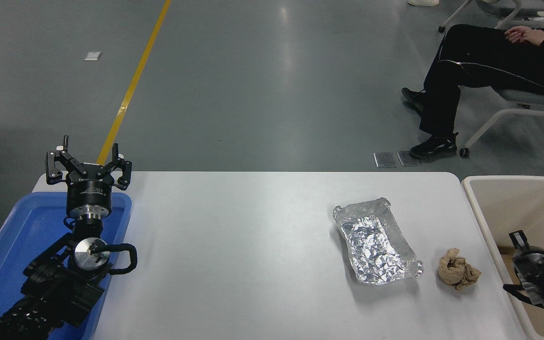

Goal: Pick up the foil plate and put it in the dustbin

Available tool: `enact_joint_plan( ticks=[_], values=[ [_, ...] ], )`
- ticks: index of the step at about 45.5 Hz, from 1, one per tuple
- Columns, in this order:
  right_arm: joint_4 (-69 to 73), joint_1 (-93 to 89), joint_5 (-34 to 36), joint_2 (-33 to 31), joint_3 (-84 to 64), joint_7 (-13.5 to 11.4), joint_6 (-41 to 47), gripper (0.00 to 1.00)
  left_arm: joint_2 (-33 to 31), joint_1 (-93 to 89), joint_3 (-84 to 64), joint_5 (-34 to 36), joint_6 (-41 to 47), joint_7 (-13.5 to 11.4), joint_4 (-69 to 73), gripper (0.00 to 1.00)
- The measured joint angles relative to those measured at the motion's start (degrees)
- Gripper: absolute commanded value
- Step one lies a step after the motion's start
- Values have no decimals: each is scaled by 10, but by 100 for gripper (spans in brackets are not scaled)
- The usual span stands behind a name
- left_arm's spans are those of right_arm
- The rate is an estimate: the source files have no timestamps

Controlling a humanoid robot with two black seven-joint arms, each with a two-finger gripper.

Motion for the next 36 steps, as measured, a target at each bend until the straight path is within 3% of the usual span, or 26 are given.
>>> enact_joint_plan(
  ticks=[36],
  values=[
    [2, 4, 1, 3, 0, 0, 0, 0, 1, 0, 1, 2, 0, 0, 0, 99]
  ],
)
